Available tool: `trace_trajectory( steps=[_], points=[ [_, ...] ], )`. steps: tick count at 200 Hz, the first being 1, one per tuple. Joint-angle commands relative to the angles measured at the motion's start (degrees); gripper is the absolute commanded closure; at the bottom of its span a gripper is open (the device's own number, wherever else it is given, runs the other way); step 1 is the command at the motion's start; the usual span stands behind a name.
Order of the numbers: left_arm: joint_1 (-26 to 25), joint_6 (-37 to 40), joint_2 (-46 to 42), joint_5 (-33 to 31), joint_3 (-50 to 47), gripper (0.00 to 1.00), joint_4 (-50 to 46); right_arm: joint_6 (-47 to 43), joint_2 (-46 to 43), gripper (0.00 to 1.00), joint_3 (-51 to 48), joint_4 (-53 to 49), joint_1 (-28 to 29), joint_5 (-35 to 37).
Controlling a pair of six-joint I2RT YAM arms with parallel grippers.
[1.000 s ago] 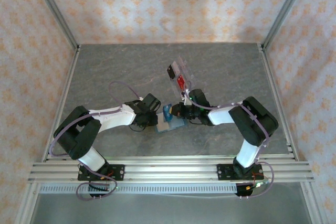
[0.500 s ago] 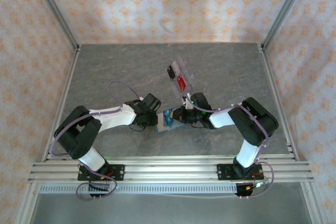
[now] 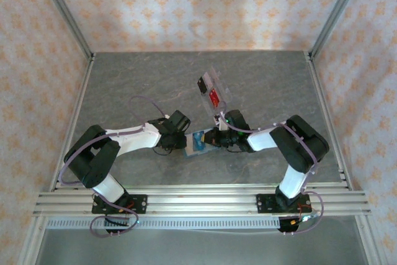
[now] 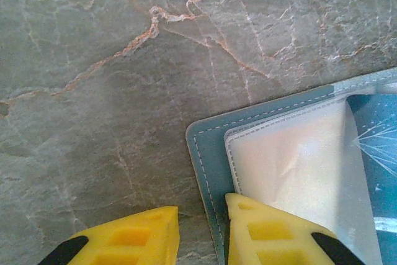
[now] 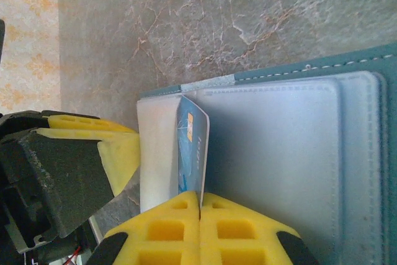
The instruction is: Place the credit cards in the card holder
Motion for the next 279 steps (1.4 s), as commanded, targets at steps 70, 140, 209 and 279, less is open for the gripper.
trace_trajectory(
  steps=[70,140,209,279],
  points=[
    [-0.6,-0.6,6.7,-0.7,-2.6,0.76,2.8,-8.0,2.6,1.0,4.3,-14.2,0.3,-1.5],
    [-0.6,-0.6,6.9,-0.5,-2.5,0.76,3.0,-6.9,4.2,1.0,6.7,-13.2,0.9,-2.6],
    [-0.6,-0.5,7.1,-0.4,-2.4,0.76,3.1,-5.6,6.8,1.0,7.9,-11.7,3.1,-3.2],
    [-0.6,-0.5,7.2,-0.4,-2.5,0.76,3.4,-6.3,5.3,0.91,9.7,-15.2,4.3,-2.3]
  ],
)
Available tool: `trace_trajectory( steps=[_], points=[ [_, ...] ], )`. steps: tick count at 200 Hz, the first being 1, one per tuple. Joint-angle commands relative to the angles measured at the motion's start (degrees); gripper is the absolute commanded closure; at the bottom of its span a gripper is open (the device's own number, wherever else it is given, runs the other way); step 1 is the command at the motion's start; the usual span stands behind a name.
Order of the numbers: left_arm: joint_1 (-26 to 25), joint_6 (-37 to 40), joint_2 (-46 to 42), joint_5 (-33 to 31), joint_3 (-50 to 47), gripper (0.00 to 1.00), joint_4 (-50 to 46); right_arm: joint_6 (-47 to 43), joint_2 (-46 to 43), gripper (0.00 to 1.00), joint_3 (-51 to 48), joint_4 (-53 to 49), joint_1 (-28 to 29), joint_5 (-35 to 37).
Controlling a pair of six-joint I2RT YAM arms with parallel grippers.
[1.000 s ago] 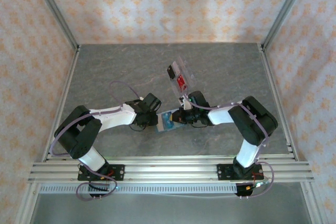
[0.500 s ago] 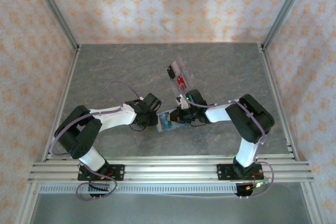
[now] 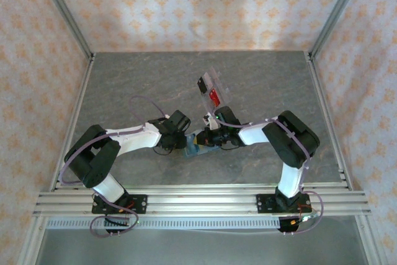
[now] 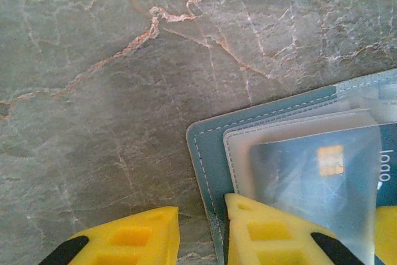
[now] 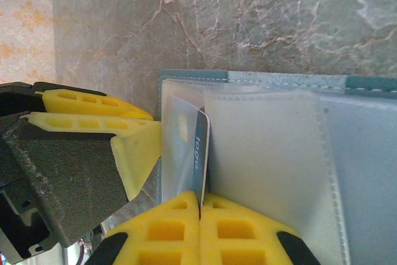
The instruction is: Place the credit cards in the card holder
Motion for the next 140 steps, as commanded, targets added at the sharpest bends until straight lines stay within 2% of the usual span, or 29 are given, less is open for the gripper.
trace_trajectory(
  steps=[1,62,85,117,140],
  points=[
    [-0.6,-0.6,6.9,-0.4,-2.8,0.76,3.6,-1.1,0.3,0.9,0.8,-6.2,1.4,2.3],
    [-0.6,-0.7,6.9,-0.3,-3.2,0.76,4.1,-3.4,-6.2,0.64,3.3,-15.9,-0.3,5.4],
    [-0.6,-0.7,7.0,-0.3,-3.3,0.76,4.2,-4.8,-8.3,0.6,4.8,-19.6,-0.7,6.5],
    [-0.6,-0.7,7.0,-0.2,-3.3,0.76,4.4,-5.2,-10.1,0.63,7.0,-22.6,-0.6,8.3],
    [-0.6,-0.7,7.1,-0.2,-3.3,0.76,4.5,-6.2,-9.5,0.81,9.7,-25.6,0.6,10.5]
  ],
)
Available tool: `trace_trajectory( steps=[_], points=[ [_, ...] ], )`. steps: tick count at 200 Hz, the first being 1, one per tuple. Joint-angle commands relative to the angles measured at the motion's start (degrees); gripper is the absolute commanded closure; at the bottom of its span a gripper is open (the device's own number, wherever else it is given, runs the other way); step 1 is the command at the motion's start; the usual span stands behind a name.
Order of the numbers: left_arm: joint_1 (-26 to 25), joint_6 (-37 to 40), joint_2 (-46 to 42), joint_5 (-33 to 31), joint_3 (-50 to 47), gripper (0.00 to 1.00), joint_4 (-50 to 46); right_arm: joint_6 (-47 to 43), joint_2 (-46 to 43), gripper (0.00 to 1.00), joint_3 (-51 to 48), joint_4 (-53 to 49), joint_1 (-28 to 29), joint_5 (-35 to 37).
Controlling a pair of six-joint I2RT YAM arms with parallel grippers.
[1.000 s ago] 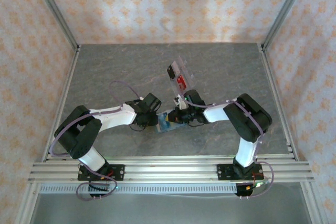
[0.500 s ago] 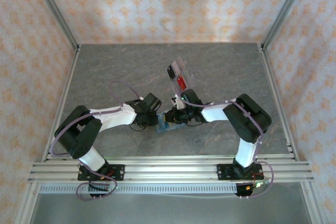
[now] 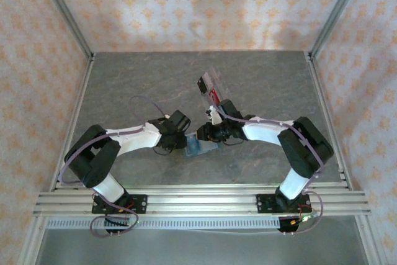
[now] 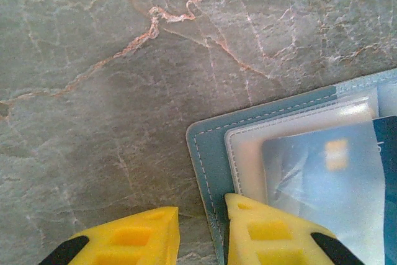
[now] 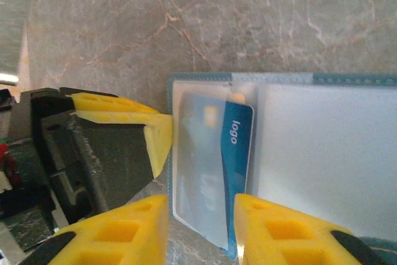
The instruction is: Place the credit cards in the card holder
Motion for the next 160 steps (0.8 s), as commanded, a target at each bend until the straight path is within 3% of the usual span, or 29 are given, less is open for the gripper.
trace_trajectory(
  steps=[1,18,35,160],
  points=[
    [-0.6,-0.7,7.0,-0.2,-3.3,0.76,4.4,-2.1,-0.8,0.82,3.4,-5.1,1.0,3.6],
    [-0.6,-0.7,7.0,-0.2,-3.3,0.76,4.4,-2.5,0.3,0.95,5.2,-6.4,1.4,4.5],
    [-0.6,-0.7,6.9,-0.3,-3.4,0.76,4.5,-3.1,1.9,1.0,6.6,-8.1,1.9,5.7],
    [-0.6,-0.7,7.2,-0.2,-3.4,0.76,4.7,-3.9,9.7,1.0,10.0,-12.7,3.5,11.6]
  ],
)
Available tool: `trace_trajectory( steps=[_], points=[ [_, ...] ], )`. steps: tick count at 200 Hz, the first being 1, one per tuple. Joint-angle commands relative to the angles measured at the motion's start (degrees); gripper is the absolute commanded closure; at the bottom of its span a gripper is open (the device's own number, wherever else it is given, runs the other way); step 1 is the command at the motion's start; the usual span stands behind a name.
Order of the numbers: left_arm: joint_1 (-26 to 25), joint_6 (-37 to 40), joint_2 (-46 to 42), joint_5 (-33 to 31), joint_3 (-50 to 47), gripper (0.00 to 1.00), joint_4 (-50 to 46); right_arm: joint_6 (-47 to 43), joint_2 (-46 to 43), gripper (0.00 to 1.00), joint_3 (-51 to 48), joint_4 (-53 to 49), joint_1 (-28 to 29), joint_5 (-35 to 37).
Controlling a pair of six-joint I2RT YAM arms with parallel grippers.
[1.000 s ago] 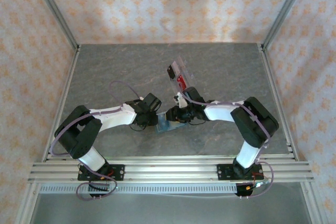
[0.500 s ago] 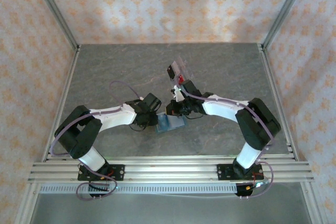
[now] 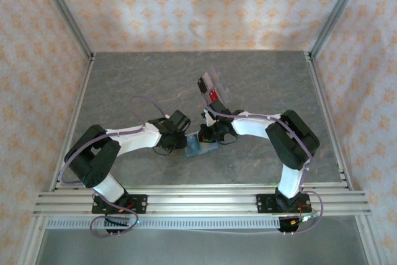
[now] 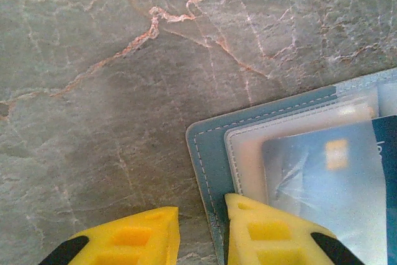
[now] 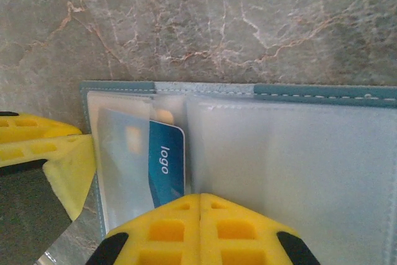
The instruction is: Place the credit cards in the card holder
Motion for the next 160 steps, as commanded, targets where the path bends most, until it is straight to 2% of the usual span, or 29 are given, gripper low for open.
trace_trajectory(
  steps=[1,80,104,160],
  points=[
    [-0.6,-0.8,7.2,-0.3,-3.4,0.76,4.7,-1.2,1.6,1.0,1.8,-1.8,0.7,3.1],
    [-0.6,-0.6,8.1,0.4,-3.2,0.76,5.4,2.1,2.4,1.0,0.3,4.6,1.9,-1.5],
    [-0.6,-0.5,8.0,0.4,-3.2,0.76,5.4,3.3,3.8,0.93,0.0,6.7,1.9,-2.8],
    [-0.6,-0.5,5.7,-0.5,-3.4,0.76,3.9,4.3,6.5,0.89,0.2,5.2,1.9,0.6]
  ],
)
